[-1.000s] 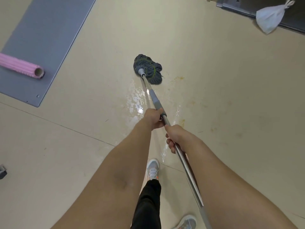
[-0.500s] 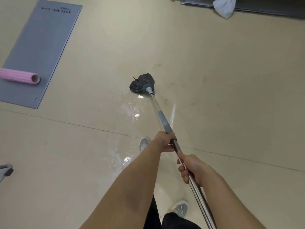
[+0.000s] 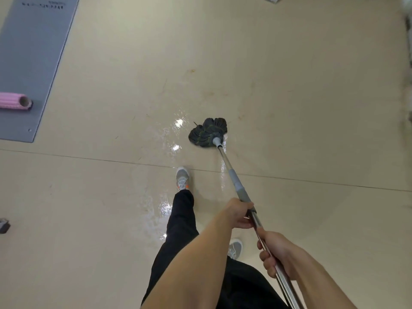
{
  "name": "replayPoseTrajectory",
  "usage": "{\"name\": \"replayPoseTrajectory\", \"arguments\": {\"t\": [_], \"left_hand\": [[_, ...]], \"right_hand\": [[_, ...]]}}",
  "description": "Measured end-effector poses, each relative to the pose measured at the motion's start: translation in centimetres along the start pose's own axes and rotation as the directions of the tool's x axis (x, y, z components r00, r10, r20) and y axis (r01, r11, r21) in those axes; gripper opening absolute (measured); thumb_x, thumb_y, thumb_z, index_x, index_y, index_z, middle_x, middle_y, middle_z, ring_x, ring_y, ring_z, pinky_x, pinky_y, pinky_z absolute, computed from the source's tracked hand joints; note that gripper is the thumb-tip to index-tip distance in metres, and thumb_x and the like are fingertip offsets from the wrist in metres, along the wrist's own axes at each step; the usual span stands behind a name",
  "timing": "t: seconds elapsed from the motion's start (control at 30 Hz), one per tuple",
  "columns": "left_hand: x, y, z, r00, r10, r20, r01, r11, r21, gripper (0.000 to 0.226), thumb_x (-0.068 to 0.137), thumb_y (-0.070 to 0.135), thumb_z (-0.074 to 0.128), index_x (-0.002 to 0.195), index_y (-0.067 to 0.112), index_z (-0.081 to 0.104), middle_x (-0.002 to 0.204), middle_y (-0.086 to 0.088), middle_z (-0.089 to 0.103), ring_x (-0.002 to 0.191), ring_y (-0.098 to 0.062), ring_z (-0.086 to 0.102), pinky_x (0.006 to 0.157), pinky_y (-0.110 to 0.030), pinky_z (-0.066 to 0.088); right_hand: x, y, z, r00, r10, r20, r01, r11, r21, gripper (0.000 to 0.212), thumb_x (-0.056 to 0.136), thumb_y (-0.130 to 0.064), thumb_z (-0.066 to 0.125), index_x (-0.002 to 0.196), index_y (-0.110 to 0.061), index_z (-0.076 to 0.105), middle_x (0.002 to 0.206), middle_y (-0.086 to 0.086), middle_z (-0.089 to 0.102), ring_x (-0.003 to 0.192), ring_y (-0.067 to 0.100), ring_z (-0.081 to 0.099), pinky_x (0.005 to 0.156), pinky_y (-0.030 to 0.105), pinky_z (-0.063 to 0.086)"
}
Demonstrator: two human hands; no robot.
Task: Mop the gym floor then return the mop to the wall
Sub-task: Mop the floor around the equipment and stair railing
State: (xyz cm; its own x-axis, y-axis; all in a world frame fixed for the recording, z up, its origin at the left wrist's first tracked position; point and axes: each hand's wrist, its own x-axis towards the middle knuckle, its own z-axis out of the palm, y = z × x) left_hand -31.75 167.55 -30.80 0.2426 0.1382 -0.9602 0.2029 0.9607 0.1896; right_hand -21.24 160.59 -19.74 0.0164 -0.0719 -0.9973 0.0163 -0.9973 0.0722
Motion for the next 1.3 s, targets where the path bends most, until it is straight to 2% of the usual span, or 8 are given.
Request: {"name": "replayPoseTrajectory", "arguments": {"t": [0.1, 0.37, 0.47, 0.57, 0.73, 0.97, 1.13, 1.3], "left_hand": [[0.9, 4.4, -2.4, 0.998, 0.057, -0.023, -0.057, 0.998, -0.015, 0.013, 0.095, 0.018, 0.058, 0.093, 0.004, 0.059, 0.078, -0.01, 0.06, 0.06, -0.024, 0.064, 0.047, -0.029, 0.058], [5.8, 22.5, -12.1, 0.978, 0.175, -0.118, -0.184, 0.98, -0.07, 0.009, 0.094, 0.009, 0.055, 0.093, 0.001, 0.057, 0.079, -0.014, 0.057, 0.06, -0.024, 0.058, 0.043, -0.025, 0.054], [8.4, 30.2, -16.6, 0.959, 0.224, -0.173, -0.225, 0.974, 0.016, 0.012, 0.094, 0.014, 0.058, 0.098, 0.003, 0.06, 0.09, -0.014, 0.061, 0.063, -0.021, 0.06, 0.047, -0.024, 0.056], [10.3, 37.4, -21.0, 0.93, 0.289, -0.227, -0.278, 0.957, 0.083, 0.025, 0.092, 0.015, 0.063, 0.113, 0.001, 0.061, 0.096, -0.013, 0.065, 0.073, -0.021, 0.064, 0.062, -0.03, 0.058], [11.5, 45.1, -25.4, 0.903, 0.33, -0.275, -0.322, 0.944, 0.077, 0.028, 0.09, 0.011, 0.063, 0.115, 0.0, 0.062, 0.098, -0.014, 0.067, 0.078, -0.023, 0.064, 0.061, -0.03, 0.057], [10.1, 43.1, -22.2, 0.935, 0.301, -0.189, -0.302, 0.953, 0.021, 0.027, 0.092, 0.013, 0.064, 0.116, 0.007, 0.054, 0.103, -0.012, 0.068, 0.074, -0.02, 0.068, 0.063, -0.033, 0.061], [8.1, 36.7, -17.7, 0.965, 0.241, -0.098, -0.231, 0.967, 0.107, 0.037, 0.089, 0.019, 0.07, 0.122, 0.003, 0.061, 0.109, -0.014, 0.071, 0.087, -0.024, 0.07, 0.065, -0.031, 0.06], [5.5, 27.1, -10.4, 0.98, 0.176, -0.097, -0.153, 0.966, 0.211, 0.036, 0.089, 0.017, 0.069, 0.121, 0.002, 0.061, 0.102, -0.012, 0.069, 0.082, -0.024, 0.068, 0.07, -0.035, 0.061]], "right_hand": [[0.6, -5.3, 1.4, 1.0, -0.019, 0.022, 0.018, 0.999, 0.026, 0.044, 0.104, -0.05, 0.038, 0.075, -0.016, 0.037, 0.05, -0.001, 0.032, 0.032, 0.011, 0.022, 0.033, 0.015, 0.025], [3.9, -26.6, 5.9, 0.996, -0.093, 0.011, 0.093, 0.995, -0.02, 0.045, 0.103, -0.052, 0.038, 0.074, -0.017, 0.034, 0.046, -0.002, 0.031, 0.029, 0.01, 0.022, 0.033, 0.014, 0.027], [5.3, -35.7, 7.9, 0.991, -0.129, 0.021, 0.129, 0.992, -0.012, 0.046, 0.103, -0.053, 0.038, 0.074, -0.017, 0.035, 0.046, -0.003, 0.031, 0.029, 0.009, 0.023, 0.033, 0.014, 0.027], [6.5, -44.2, 10.1, 0.982, -0.185, 0.033, 0.186, 0.983, -0.001, 0.046, 0.104, -0.051, 0.036, 0.073, -0.016, 0.036, 0.047, -0.003, 0.029, 0.028, 0.008, 0.023, 0.032, 0.013, 0.026], [7.5, -53.1, 12.4, 0.972, -0.227, 0.055, 0.225, 0.974, 0.043, 0.046, 0.104, -0.05, 0.037, 0.073, -0.015, 0.039, 0.043, -0.004, 0.03, 0.026, 0.008, 0.023, 0.032, 0.012, 0.026], [6.9, -49.8, 9.1, 0.973, -0.216, 0.077, 0.209, 0.974, 0.093, 0.05, 0.101, -0.057, 0.041, 0.073, -0.015, 0.042, 0.046, -0.004, 0.031, 0.029, 0.007, 0.024, 0.033, 0.013, 0.026], [5.2, -40.3, 5.3, 0.973, -0.21, 0.098, 0.194, 0.969, 0.155, 0.048, 0.101, -0.056, 0.043, 0.081, -0.012, 0.046, 0.05, -0.003, 0.033, 0.031, 0.008, 0.024, 0.035, 0.013, 0.025], [3.7, -27.9, 1.6, 0.975, -0.196, 0.107, 0.172, 0.964, 0.202, 0.052, 0.098, -0.061, 0.045, 0.082, -0.011, 0.046, 0.049, -0.003, 0.033, 0.034, 0.009, 0.025, 0.036, 0.014, 0.025]]}}
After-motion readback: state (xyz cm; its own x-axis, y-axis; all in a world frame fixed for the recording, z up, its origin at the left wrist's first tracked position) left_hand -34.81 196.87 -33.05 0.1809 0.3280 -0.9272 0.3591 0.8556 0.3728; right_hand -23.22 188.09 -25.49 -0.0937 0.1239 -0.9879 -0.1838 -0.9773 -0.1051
